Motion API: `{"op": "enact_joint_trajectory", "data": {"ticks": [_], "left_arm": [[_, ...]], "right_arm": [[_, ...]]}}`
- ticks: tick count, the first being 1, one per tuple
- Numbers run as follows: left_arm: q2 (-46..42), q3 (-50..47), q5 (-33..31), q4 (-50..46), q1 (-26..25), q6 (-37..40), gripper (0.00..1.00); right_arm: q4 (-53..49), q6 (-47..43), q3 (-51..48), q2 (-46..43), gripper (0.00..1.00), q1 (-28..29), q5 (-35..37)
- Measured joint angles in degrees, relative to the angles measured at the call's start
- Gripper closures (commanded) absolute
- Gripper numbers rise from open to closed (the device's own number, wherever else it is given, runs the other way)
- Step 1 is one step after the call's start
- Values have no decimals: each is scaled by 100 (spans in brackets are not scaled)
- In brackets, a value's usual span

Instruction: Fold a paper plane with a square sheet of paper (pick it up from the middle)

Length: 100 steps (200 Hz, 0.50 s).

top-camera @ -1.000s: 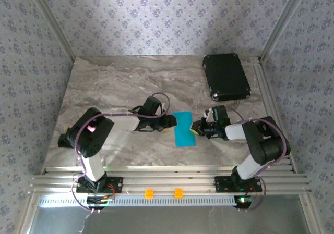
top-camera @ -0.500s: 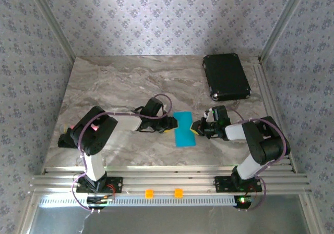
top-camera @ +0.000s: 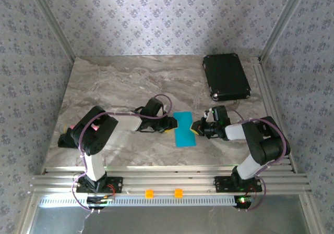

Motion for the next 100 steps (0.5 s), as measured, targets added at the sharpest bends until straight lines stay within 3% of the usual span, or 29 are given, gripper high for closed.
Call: {"op": "enact_joint_trajectory", "data": {"ticks": [100], "left_arm": [[17,-68,20,240,-33,-151,62]], "right_arm": [[0,4,-2,-11,92,22,37]]}}
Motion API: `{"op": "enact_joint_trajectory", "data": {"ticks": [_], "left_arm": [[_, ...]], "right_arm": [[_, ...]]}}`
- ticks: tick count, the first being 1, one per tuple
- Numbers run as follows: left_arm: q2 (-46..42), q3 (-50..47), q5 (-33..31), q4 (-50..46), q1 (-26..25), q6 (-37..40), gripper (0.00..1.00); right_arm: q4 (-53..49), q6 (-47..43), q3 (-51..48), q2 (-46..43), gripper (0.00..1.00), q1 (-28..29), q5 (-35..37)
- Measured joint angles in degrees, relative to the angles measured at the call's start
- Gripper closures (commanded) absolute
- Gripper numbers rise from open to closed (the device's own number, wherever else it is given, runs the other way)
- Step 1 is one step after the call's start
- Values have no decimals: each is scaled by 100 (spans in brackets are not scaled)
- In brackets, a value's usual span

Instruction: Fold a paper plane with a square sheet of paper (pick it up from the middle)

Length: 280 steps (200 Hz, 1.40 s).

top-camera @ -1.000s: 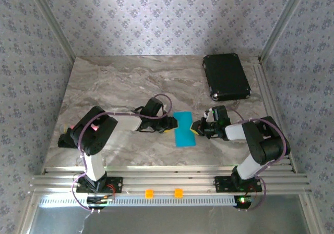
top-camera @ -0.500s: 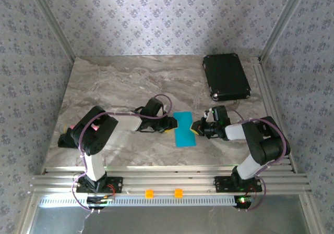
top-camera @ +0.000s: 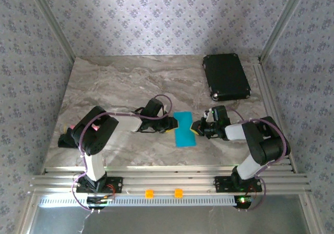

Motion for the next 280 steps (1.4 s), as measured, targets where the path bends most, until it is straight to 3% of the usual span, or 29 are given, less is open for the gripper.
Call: {"op": "enact_joint_trajectory", "data": {"ticks": [51,101,184,224,252,280], "left_arm": [[87,0,85,122,13,-98,61],[160,2,177,214,39,-195,69],[203,2,229,323,-26,-260,71],[203,0,186,313,-26,-317,83],[184,-20,96,293,-26,-343,91],[52,-42,33,146,-26,-341,96]], "right_arm": [[0,4,0,0,92,0,2],[0,20,0,0,92,0,2],[0,39,2,0,92,15,7],[2,42,2,0,91,15,7],[66,68,0,-15,84,24,-42],[7,17,0,-192,71,46,-35]]}}
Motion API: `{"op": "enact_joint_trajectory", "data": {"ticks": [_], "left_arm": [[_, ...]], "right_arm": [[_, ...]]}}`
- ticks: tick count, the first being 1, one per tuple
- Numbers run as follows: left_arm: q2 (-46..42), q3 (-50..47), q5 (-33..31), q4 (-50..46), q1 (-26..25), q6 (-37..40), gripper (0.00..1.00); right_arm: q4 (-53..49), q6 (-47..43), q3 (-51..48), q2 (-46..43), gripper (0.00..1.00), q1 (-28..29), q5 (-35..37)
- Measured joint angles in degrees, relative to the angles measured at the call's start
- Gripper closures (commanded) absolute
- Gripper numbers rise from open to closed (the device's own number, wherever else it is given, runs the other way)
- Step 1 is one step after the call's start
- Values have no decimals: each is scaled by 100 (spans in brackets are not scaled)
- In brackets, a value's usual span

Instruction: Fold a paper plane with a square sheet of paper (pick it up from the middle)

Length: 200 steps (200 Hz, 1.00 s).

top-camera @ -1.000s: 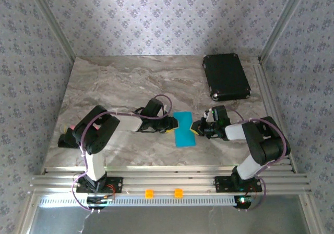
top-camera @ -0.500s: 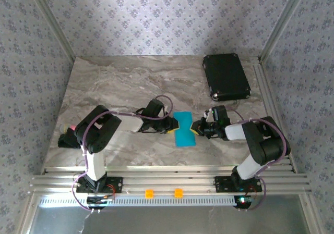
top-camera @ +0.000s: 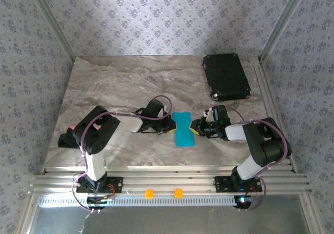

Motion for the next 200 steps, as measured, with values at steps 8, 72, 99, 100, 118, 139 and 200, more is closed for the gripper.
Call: {"op": "enact_joint_trajectory", "data": {"ticks": [8,72,99,100,118,139,200], "left_arm": [[-44,-13,-4,-9,2,7,97],[-614,-146,7,-560,348,133,97],[-837,-157,26,-828,564,234,97],[-839,-157,28,-833,568,238,97],[-887,-157,81,-909,627,264,97],[-887,-157,98,-973,629,282,97],[-898,-219,101,-1014,629,282,96]], "right_arm": [[-107,-74,11,-129,68,26,28],[-1276,-1467,328,-1655,58,1233,1366],[-1357,-2367,291,-2031,54,2463,2546],[-1355,-2393,289,-2033,54,2496,2573],[-1287,-3099,203,-2015,52,3250,3377],[-1182,-3956,184,-1735,49,4044,4242],[-813,-5414,197,-929,46,4977,5936]]}}
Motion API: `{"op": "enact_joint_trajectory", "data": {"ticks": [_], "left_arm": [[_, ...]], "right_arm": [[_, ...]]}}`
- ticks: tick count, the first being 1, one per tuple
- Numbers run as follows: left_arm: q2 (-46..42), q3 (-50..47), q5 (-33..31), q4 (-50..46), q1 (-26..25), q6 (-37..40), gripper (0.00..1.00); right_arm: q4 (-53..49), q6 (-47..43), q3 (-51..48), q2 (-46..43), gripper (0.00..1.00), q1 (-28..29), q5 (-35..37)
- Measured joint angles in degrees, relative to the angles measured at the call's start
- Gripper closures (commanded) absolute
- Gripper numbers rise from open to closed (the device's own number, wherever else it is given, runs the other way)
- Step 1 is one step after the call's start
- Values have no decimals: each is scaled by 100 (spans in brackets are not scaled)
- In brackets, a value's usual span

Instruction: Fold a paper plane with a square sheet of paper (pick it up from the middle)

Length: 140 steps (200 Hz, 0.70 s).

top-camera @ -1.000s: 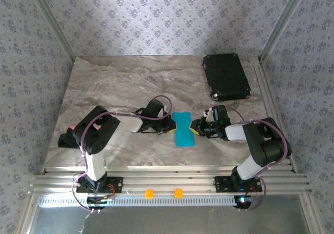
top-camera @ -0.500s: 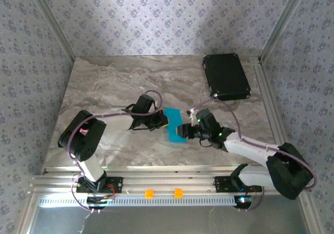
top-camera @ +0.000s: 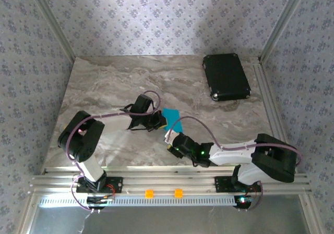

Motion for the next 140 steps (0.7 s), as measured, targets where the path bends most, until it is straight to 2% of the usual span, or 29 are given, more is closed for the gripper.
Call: {"op": "enact_joint_trajectory", "data": {"ticks": [41,73,111,140], "left_arm": [[-4,-55,11,50,0,-7,96],[-4,-90,13,83,0,-24,96],[-4,-90,13,118,-2,-26,95],[-4,-90,13,144,-7,-31,95]], "right_arm": [[120,-431,168,505,45,297,549],[164,-490,321,828,51,404,1080],[140,-435,293,662,62,391,1237],[146,-264,186,282,65,264,1097]]}}
